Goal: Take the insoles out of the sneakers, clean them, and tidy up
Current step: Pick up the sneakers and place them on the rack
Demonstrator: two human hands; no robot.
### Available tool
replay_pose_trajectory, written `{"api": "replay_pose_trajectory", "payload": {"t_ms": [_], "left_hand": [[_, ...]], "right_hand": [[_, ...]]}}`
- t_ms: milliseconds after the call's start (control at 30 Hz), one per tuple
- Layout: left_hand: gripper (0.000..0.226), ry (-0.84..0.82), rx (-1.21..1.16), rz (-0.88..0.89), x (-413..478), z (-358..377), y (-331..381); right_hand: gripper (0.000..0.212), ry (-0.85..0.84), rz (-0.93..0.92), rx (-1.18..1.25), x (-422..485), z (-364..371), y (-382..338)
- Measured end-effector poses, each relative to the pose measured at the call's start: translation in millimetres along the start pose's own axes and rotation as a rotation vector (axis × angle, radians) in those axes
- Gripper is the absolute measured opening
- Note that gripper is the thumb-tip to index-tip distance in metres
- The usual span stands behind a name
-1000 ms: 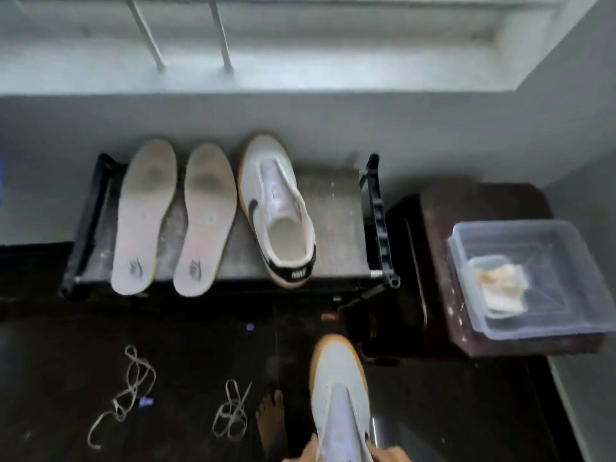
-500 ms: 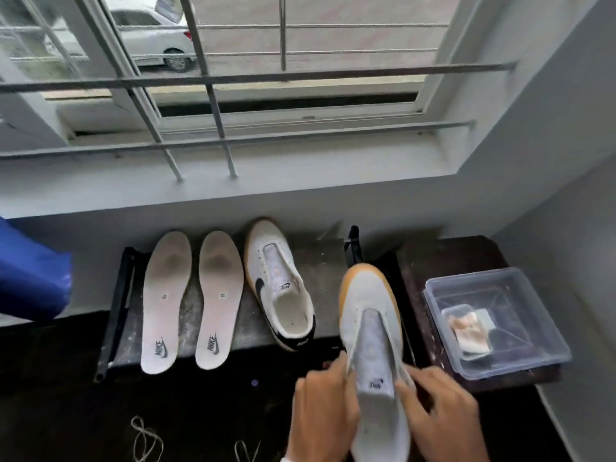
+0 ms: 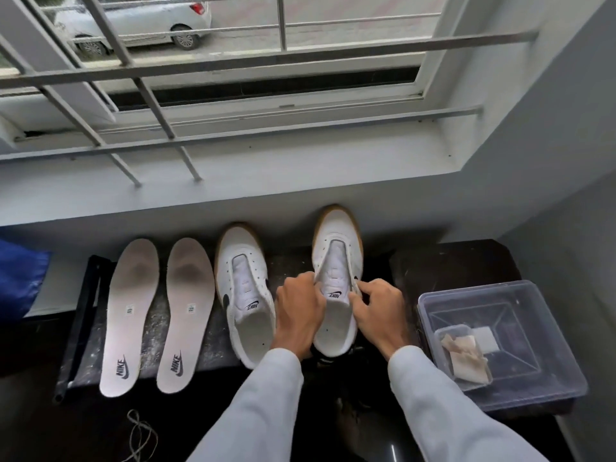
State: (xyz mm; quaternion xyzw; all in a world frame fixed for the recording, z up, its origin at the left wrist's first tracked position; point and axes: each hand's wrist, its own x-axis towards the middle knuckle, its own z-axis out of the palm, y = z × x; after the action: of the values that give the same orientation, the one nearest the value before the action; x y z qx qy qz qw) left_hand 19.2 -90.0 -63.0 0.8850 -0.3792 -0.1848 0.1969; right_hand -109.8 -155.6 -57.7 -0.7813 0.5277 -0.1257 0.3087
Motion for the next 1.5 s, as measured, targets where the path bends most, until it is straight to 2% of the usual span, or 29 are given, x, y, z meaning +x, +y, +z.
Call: {"api": "replay_pose_trajectory", "payload": {"t_ms": [233,333,433,533,633,767,900,1000,1100,1267,1333,1500], "left_hand": [[0.018,0.013,0.002,-0.013,-6.5,3.3,3.2],[0.02,0.034,-0.085,0.047,-23.9,-7.4,2.5],[0.039,0.14,-0.069,0.137,-52.0,-22.8,-8.7],[0.039,0.247,-0.014,0.166,-75.7,-37.8,-35.1],[0.039,0.299,0.024,0.07,-86.7,-49.1,-67.1],[0.047,0.257,-0.02,-0.089,-82.3,-54.7,-98.6],[0.052,0.194,-0.09,-0.155,-71.1,-57.5,-112.9],[0.049,0.189,-0.15,-0.173,-63.4,-59.1,-117.8],[0.041,0.188,-0.18,-0.197,-59.1,-60.0,-122.2],[0.023,0.203,-0.156,-0.156,-51.0,-60.4,-123.6],[0.006,0.22,-0.104,-0.125,-47.6,-61.0,-123.7],[0.025,0.272,-0.1,-0.102,-43.8,-67.6,-130.4]], "right_hand": [[0.021,-0.057,0.004,0.06,1.4,4.4,4.9],[0.032,-0.054,-0.006,0.057,-7.5,1.9,0.3],[0.045,0.019,-0.165,-0.076,-24.8,-1.1,-10.9],[0.048,-0.001,-0.316,-0.072,-39.1,3.3,-31.0],[0.049,-0.07,-0.394,-0.024,-47.7,17.3,-55.7],[0.051,-0.158,-0.461,-0.044,-47.5,48.2,-81.7],[0.058,-0.234,-0.511,-0.15,-47.3,83.1,-95.2],[0.061,-0.251,-0.488,-0.165,-46.1,95.6,-99.4],[0.06,-0.195,-0.391,-0.124,-41.0,99.5,-101.0],[0.035,-0.143,-0.236,-0.181,-30.3,102.1,-104.3],[0.026,-0.093,-0.223,-0.142,-29.8,103.3,-105.3],[0.024,0.043,-0.18,0.001,-34.5,103.7,-110.9]]}}
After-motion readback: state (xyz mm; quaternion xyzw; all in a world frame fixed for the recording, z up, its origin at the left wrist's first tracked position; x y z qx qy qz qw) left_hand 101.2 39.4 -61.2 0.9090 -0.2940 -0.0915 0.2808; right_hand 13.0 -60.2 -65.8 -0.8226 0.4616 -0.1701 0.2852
